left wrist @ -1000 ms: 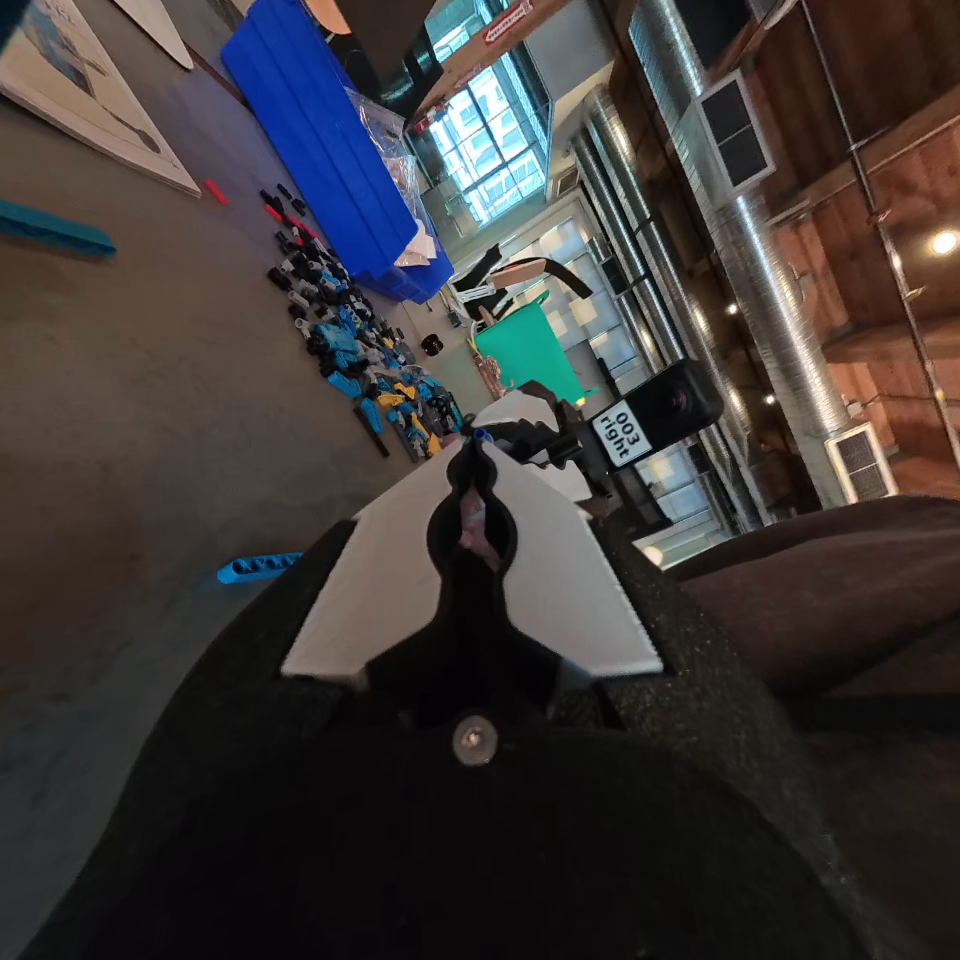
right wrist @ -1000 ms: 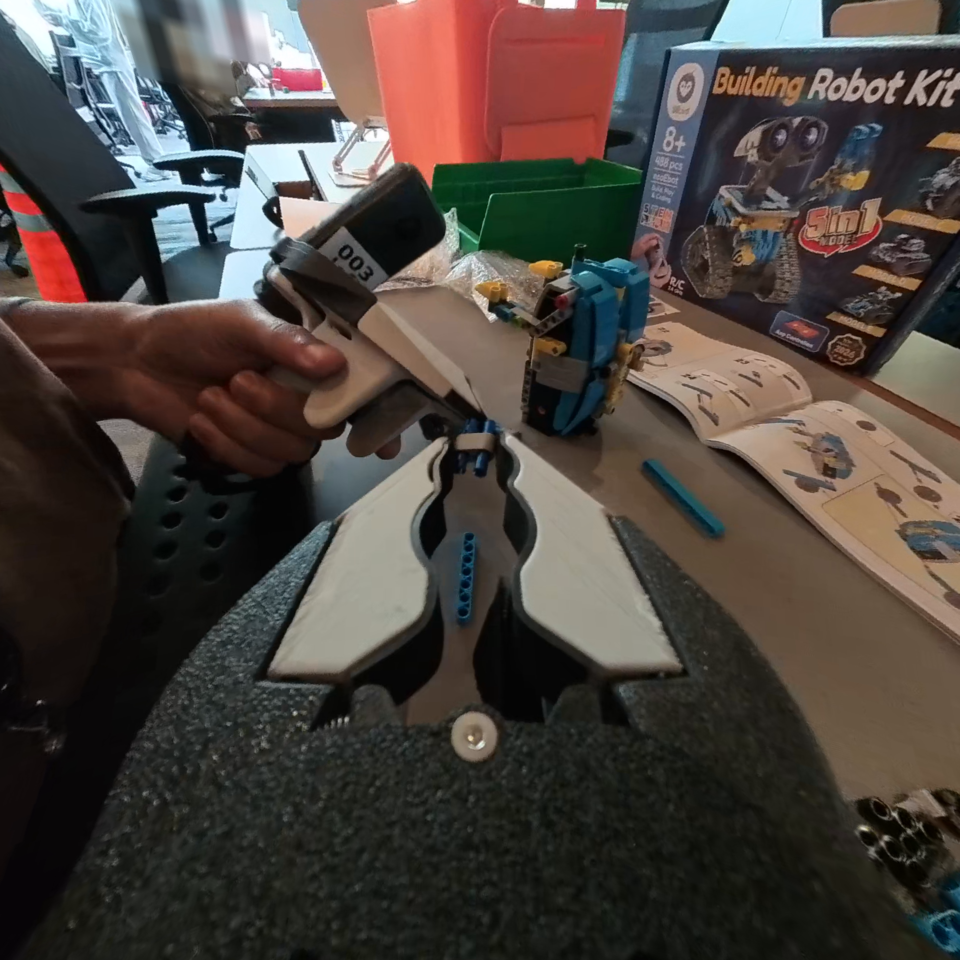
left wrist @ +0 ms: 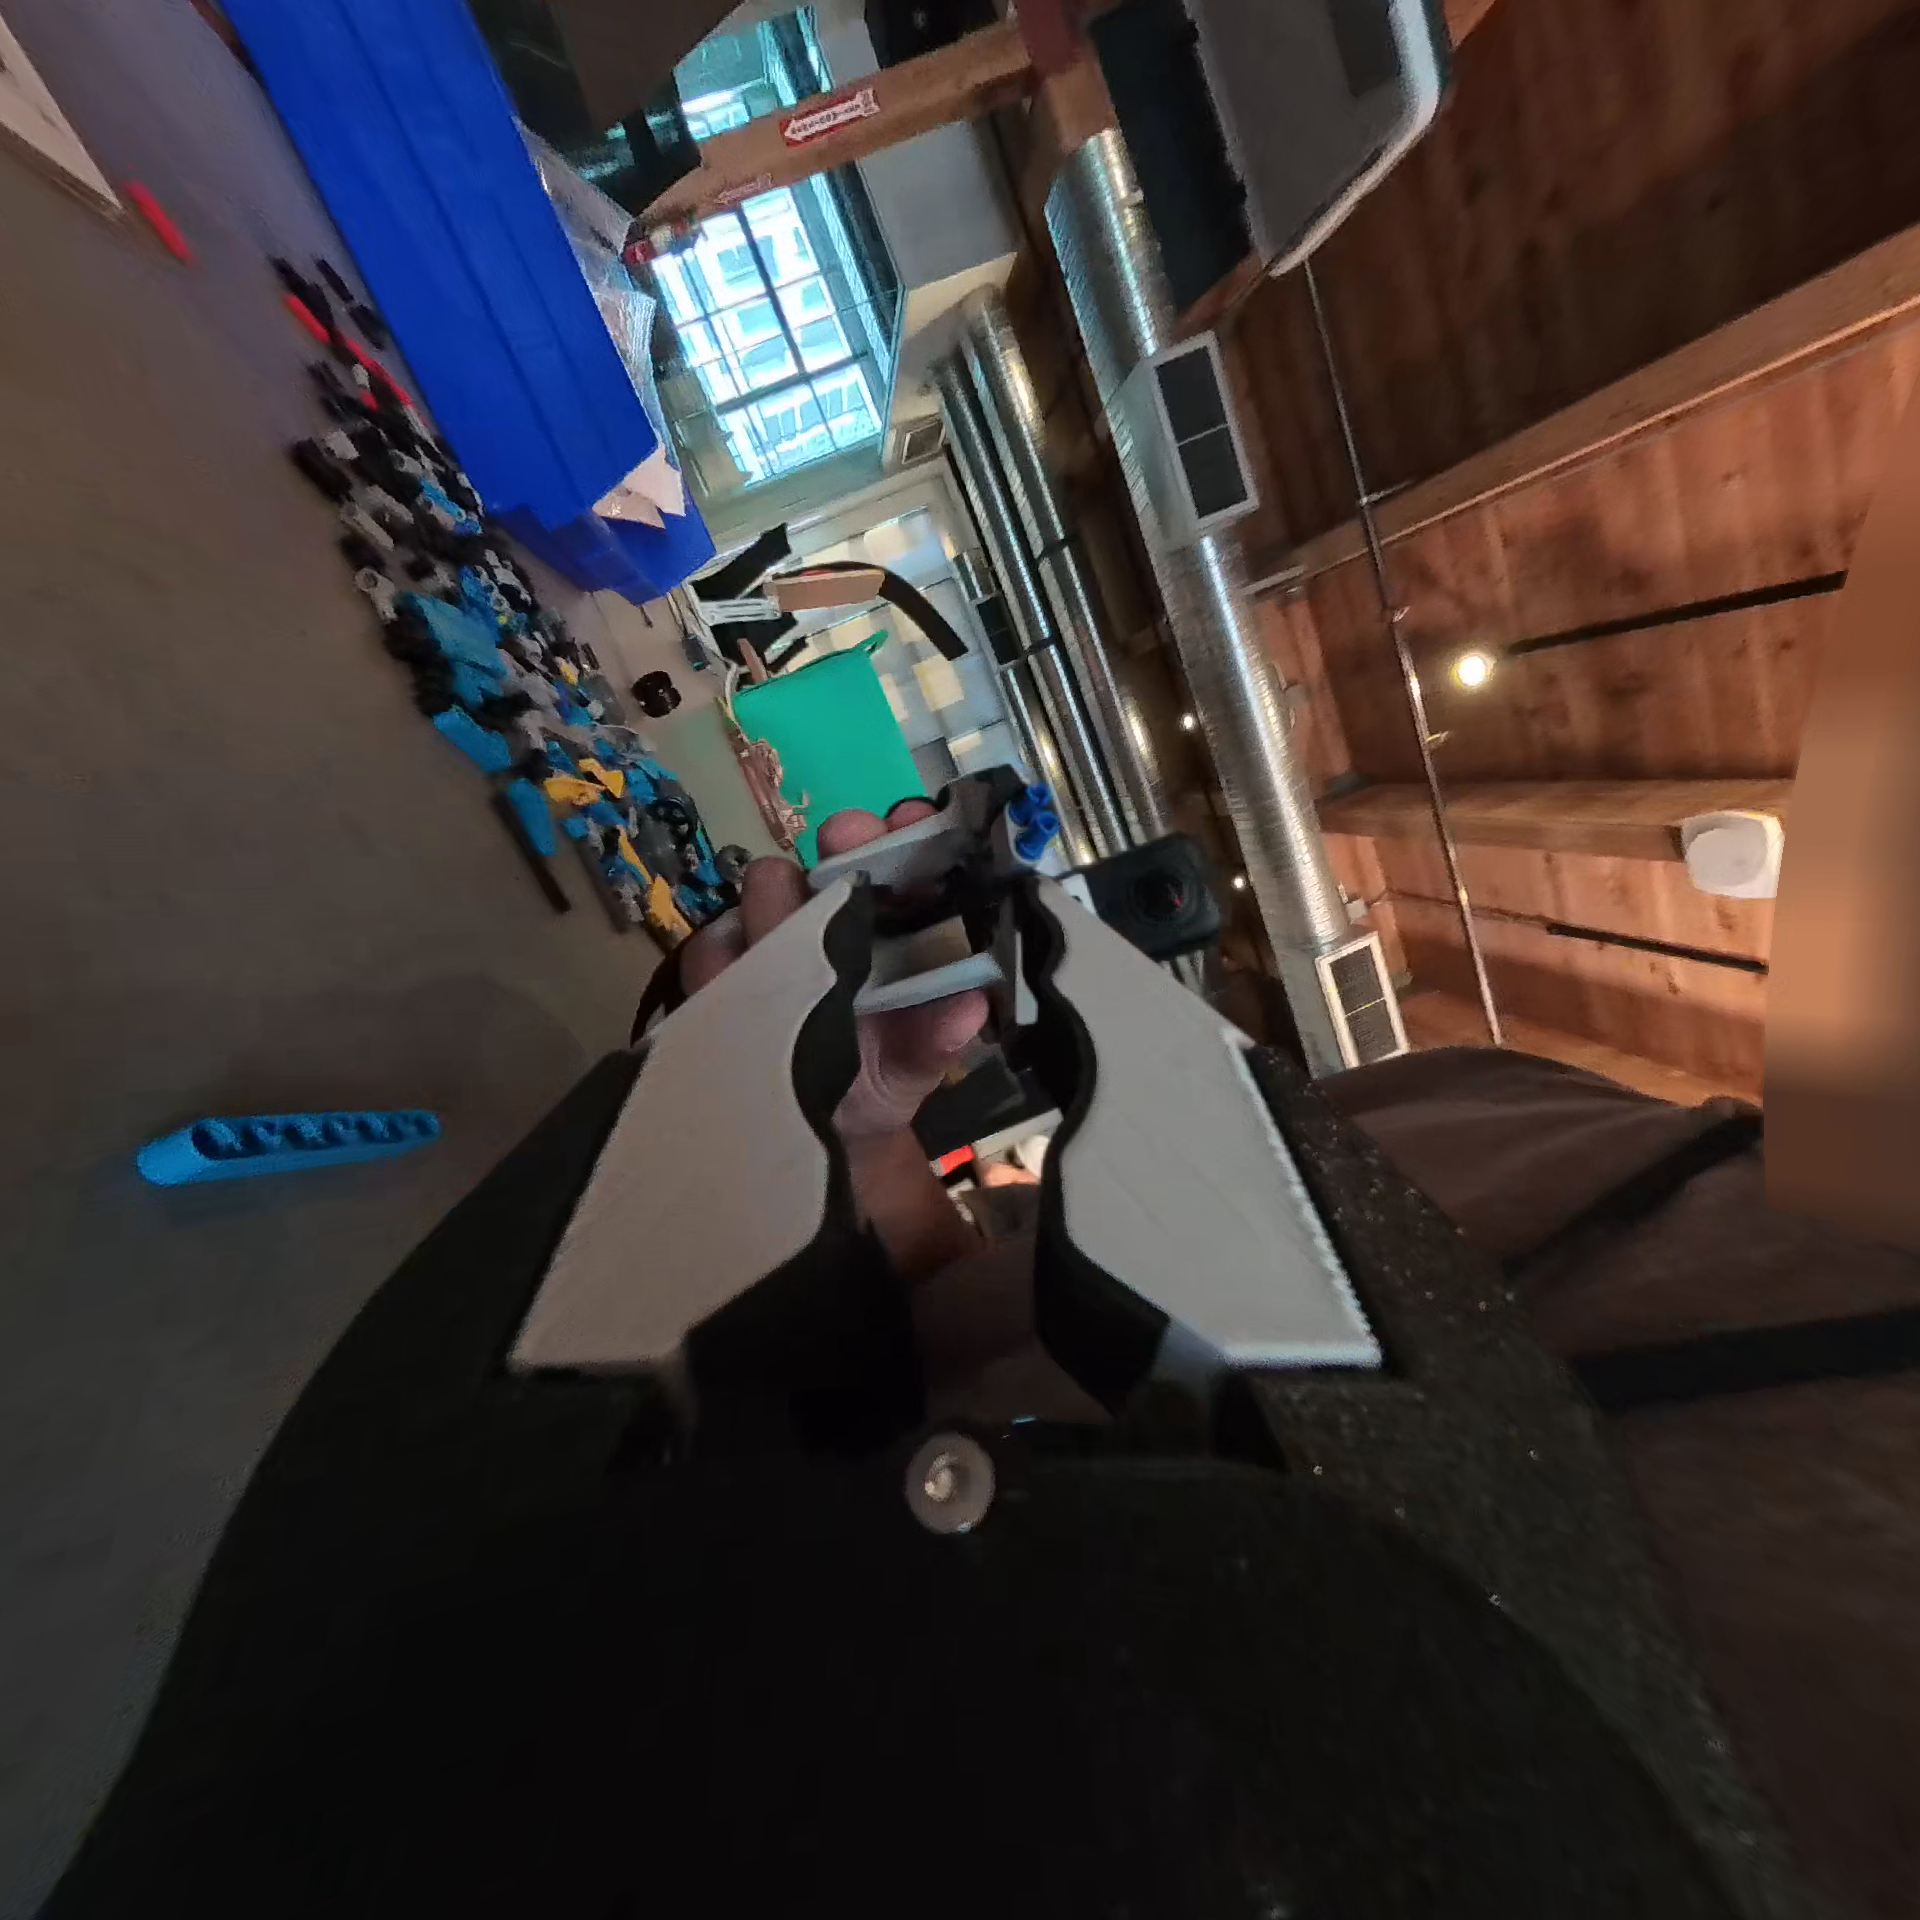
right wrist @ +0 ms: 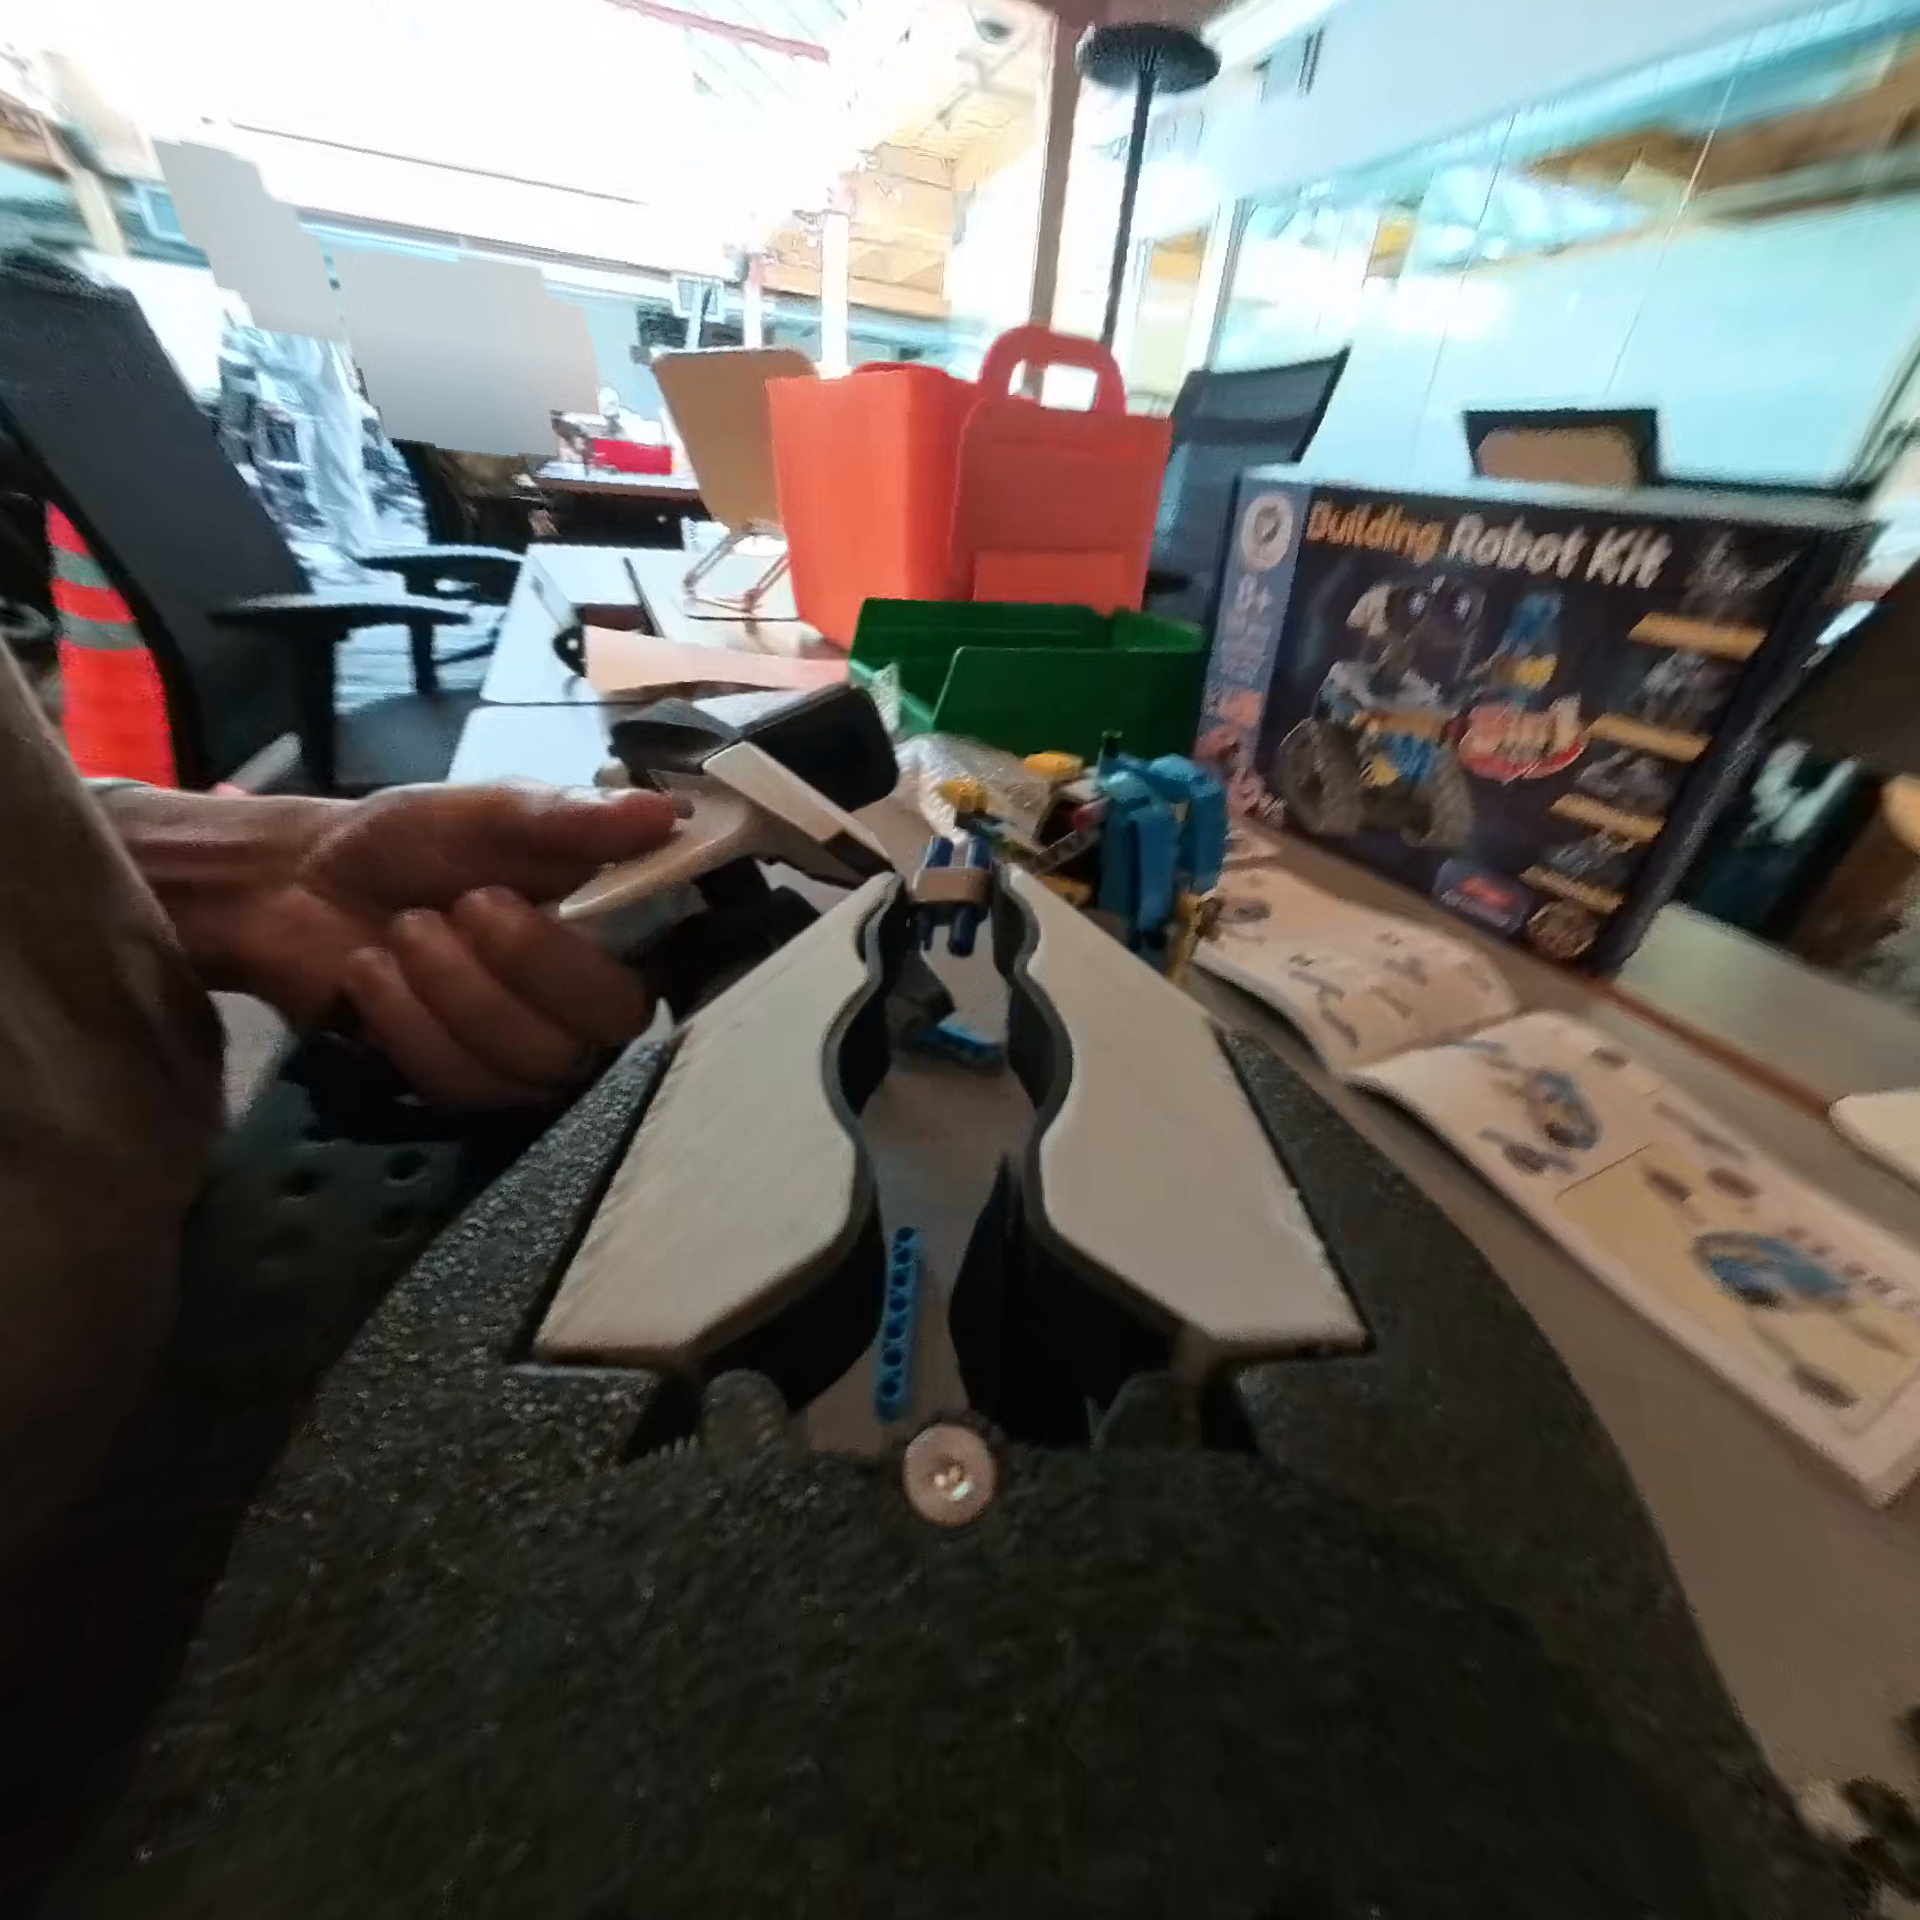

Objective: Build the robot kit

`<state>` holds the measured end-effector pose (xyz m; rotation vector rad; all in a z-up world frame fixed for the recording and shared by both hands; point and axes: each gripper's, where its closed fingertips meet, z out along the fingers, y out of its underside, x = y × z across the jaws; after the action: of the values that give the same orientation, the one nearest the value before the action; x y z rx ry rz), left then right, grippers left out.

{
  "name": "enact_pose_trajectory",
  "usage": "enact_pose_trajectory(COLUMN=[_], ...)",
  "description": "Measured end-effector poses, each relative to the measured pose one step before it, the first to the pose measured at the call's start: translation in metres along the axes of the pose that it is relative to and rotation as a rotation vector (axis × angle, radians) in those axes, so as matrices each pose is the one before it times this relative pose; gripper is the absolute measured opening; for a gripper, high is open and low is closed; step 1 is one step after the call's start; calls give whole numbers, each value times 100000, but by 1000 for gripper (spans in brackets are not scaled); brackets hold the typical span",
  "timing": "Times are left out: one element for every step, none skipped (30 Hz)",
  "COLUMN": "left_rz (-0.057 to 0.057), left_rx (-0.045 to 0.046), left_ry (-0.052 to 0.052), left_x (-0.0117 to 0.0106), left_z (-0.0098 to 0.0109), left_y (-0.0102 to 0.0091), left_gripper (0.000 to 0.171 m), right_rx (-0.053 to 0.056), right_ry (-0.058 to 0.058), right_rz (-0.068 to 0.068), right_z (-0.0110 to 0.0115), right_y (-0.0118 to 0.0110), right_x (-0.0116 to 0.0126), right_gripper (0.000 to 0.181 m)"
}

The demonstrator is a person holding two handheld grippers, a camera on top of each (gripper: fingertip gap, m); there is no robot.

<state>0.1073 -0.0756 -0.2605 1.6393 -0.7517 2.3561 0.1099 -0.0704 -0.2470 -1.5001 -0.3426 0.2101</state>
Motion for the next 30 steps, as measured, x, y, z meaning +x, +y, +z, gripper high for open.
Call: enact_pose_trajectory(left_rz=[1698, 2741, 2250, 250, -867, -431, 29, -168, -437, -128, 393, 425, -38, -161, 545, 1392, 1477, 895, 276, -289, -864, -1134, -1261, -1199, -820, -673, -374, 81, 241, 650], left_rx=[932, 510, 82, -450, -461, 90, 345, -176, -954, -1234, -1626, -1566, -1128, -1364, -1633, -1610, -1585, -1448, -854, -180, 230, 442, 542, 510, 283, 351, 280, 470, 888, 688], left_ry=[-1321, -2291, -845, 1460, 1473, -93, -828, -482, -221, -52, 188, 91, -185, -370, -562, -686, -637, -165, 510, 758, 786, 853, 826, 772, 941, 854, 170, -502, -514, -527], left_x=[-81, -170, 41, 299, 240, -19, -130, -109, -77, -27, 41, 43, -2, -50, -33, 0, 0, 37, 96, 85, 19, 0, -6, -3, 60, 85, 9, -61, -36, -13], left_z=[-46, -80, -76, -31, -43, -94, -108, -44, 51, 103, 130, 88, -6, -47, -36, 1, 21, 66, 82, 105, 104, 89, 72, 65, 54, 16, -27, -88, -166, -204], left_y=[-119, -127, -77, -14, -8, -64, -88, 8, 131, 198, 272, 248, 117, 87, 127, 140, 168, 177, 151, 103, 63, 42, 20, 6, 15, -38, -59, -105, -219, -237], left_gripper=[27, 22, 22, 22, 22, 23, 23, 23, 23, 23, 16, 13, 12, 11, 10, 10, 11, 10, 10, 10, 10, 9, 9, 9, 9, 9, 9, 7, 9, 14], right_rx=[696, -2166, -4085, -4224, -2842, -768, 427, 211, -212, -468, -1041, -1265, -368, -626, -655, -437, -353, -532, -402, -439, -844, -700, -368, -137, -108, 247, -85, -871, -848, -452], right_ry=[1349, 1401, 439, -1250, -289, 955, 1103, -358, -1250, -598, 648, 1473, 972, -50, -455, -591, -540, -588, -1247, -2302, -2879, -1897, -1262, -1775, -2970, -813, 772, -169, -1121, -1266], right_rz=[-5189, -1278, 2032, 3195, 2345, 576, 268, 959, 743, -747, -2096, -2389, -2039, -991, 61, 881, 1313, 1586, 2116, 2808, 2823, 2085, 1122, 188, -756, -1275, -1774, -1156, -529, -47], right_z=[6, 62, 97, 138, 188, 103, 18, 61, 136, 165, 189, 141, 1, -27, -34, -51, -98, -144, -165, -139, -99, -77, -74, -43, -37, -15, -26, -3, -57, -101], right_y=[-73, 333, 557, 556, 431, 163, -76, -140, -63, 30, 162, 194, 41, 64, 94, 72, 74, 95, 37, 19, 76, 82, 56, 33, -16, -125, -95, 19, 17, -43], right_x=[8, 104, 60, -74, 4, 76, 39, -186, -360, -343, -183, -28, -38, -97, -107, -79, 28, 130, 134, 3, -97, -33, -37, -210, -470, -224, 52, -5, -51, -15], right_gripper=[16, 16, 16, 16, 16, 16, 16, 16, 16, 16, 16, 16, 16, 16, 17, 18, 20, 26, 31, 33, 33, 33, 32, 28, 18, 14, 14, 14, 14, 14])
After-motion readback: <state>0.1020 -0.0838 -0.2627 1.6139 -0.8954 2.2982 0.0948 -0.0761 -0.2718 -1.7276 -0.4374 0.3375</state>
